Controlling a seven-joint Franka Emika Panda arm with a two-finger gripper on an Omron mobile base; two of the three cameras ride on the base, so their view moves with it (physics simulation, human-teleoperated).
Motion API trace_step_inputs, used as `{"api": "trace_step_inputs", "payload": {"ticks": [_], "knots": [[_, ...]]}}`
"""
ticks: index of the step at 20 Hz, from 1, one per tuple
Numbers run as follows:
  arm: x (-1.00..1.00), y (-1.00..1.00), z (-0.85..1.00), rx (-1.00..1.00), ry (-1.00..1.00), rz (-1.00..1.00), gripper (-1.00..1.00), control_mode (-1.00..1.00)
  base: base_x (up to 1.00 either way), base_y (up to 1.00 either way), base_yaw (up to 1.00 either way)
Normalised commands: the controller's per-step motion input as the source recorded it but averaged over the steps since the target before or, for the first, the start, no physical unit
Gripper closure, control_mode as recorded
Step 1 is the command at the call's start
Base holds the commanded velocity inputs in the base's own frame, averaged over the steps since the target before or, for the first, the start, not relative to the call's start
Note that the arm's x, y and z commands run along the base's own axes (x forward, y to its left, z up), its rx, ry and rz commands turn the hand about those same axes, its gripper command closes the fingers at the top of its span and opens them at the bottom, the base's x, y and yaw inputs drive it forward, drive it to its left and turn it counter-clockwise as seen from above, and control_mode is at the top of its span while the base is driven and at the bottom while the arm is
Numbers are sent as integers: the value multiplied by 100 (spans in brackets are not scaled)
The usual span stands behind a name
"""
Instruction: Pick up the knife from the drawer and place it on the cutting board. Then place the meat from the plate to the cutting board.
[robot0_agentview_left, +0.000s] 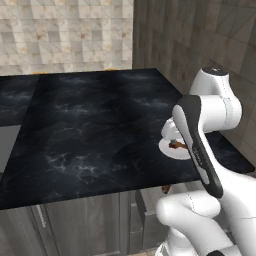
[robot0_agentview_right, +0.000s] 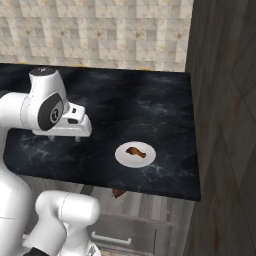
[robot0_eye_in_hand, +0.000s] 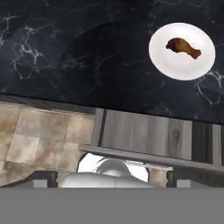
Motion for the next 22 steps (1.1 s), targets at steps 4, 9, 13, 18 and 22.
{"api": "trace_step_inputs", "payload": {"ticks": [4, 9, 13, 18, 22], "knots": [[-29, 0, 0, 0, 0, 0, -100, 100, -7, 0, 0], [0, 0, 0, 0, 0, 0, -100, 100, -36, 76, -23], [0, 0, 0, 0, 0, 0, -100, 100, -3, 77, -65], [0, 0, 0, 0, 0, 0, -100, 100, 5, 53, -69], [0, 0, 0, 0, 0, 0, -100, 100, 6, 37, -58]]}}
